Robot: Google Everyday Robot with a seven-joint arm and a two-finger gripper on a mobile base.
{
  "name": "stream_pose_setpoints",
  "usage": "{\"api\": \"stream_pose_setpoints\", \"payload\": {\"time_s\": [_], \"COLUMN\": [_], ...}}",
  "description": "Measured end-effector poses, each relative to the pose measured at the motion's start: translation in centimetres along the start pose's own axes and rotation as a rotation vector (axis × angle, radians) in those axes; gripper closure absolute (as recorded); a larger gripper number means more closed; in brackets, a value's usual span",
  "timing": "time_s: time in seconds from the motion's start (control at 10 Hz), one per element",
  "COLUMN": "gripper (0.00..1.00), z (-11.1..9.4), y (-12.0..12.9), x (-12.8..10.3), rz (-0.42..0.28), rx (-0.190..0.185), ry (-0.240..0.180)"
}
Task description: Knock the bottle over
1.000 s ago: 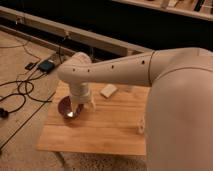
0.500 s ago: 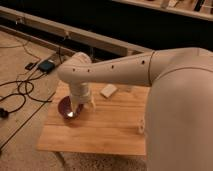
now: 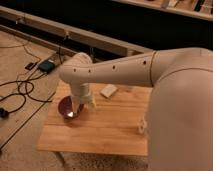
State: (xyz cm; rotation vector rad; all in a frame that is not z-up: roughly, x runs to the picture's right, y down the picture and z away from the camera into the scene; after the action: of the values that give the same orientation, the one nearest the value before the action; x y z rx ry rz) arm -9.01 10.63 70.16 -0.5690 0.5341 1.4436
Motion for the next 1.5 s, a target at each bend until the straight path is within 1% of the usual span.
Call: {"api": "stream_pose_setpoints", "payload": {"time_s": [0.1,0.3,0.6,0.8,1.0,1.3,1.5], "gripper": [0.35,0.35,0.35,0.35,0.35,0.35,0.35], "z": [0.1,0.6,2.5,4.6,6.5,8.5,9.7], "y": [-0.6,-1.9,-2.3,-3.1,-4.6,-6.9,-9.3], "x": [0.2,2.2,5.9,8.2,10.2,12.9,14.8], "rz": [0.011,0.030,0.036,0.068,0.126,0.221,0.309], "rx": [-0.003,-0.016,-0.048,-0.067,-0.077,-0.086,-0.081], "ry": [-0.009,-0.006,0.027,0.050,0.078,0.115,0.140]}}
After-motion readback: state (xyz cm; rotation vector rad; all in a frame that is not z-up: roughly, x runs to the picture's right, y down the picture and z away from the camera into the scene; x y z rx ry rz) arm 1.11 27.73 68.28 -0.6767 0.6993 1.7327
